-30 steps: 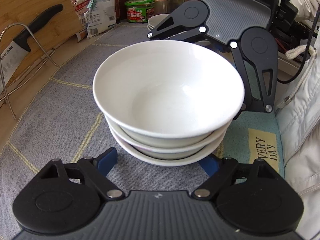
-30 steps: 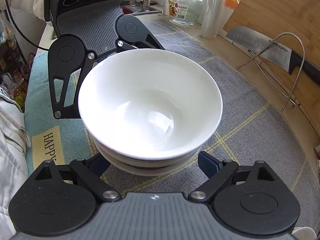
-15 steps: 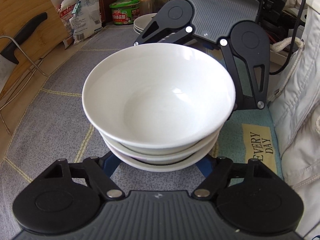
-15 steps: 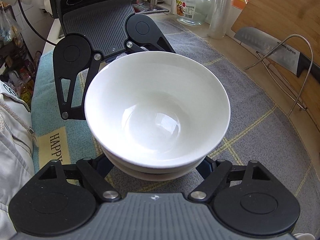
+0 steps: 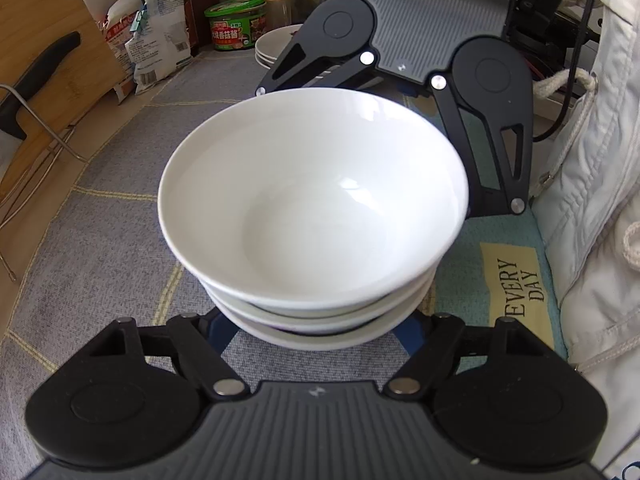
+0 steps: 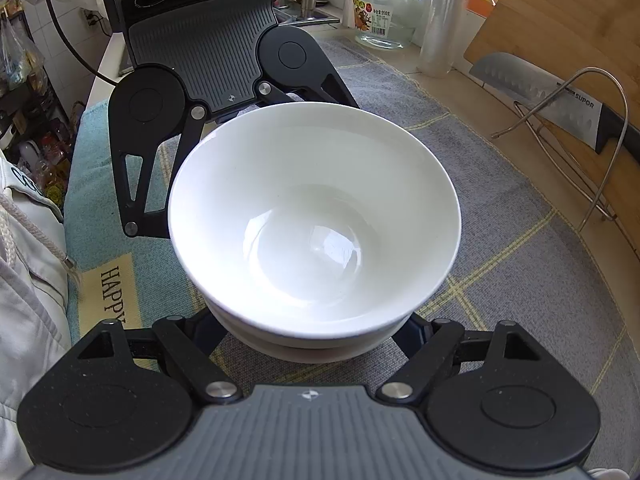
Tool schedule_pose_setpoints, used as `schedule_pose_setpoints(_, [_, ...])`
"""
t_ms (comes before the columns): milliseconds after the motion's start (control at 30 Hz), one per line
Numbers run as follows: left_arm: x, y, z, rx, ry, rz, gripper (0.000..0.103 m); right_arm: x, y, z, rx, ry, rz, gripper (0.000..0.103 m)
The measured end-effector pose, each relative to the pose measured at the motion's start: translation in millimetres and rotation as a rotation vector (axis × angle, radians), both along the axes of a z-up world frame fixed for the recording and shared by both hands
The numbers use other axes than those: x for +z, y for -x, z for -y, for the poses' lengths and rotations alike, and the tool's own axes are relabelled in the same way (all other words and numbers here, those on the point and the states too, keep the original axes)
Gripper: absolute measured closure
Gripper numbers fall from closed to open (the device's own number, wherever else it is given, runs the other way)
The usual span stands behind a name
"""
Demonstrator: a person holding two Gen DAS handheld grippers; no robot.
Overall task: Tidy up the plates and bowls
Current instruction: 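Lift and carry the bowl stack toward the plate stack with both tools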
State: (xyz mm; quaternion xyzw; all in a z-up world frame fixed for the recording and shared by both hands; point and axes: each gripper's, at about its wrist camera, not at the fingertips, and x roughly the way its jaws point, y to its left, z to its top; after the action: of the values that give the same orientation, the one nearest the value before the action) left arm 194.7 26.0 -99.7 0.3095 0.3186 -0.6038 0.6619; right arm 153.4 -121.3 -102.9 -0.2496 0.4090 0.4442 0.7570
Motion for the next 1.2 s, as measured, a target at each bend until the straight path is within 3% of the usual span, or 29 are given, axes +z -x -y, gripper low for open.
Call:
schedule_pose_setpoints(333, [0.8, 4.9, -0.5, 0.002, -0.001, 0.031, 0.024, 1.8, 2.4, -3.6, -0.019, 0.016, 0.007, 0.016])
schedule_pose_setpoints(667, [15.2, 15.7, 9.1, -0.002, -0.002, 0.053, 0.024, 22.3, 17.3, 13.4, -0.031, 0.01, 0.03, 0.016])
schedule_pose_setpoints(1200, [41.3, 29.4, 115.1, -0.025, 0.021, 0.085, 0.024, 52.9, 33.2, 119.2, -0.05, 0.016, 0.067, 0.016])
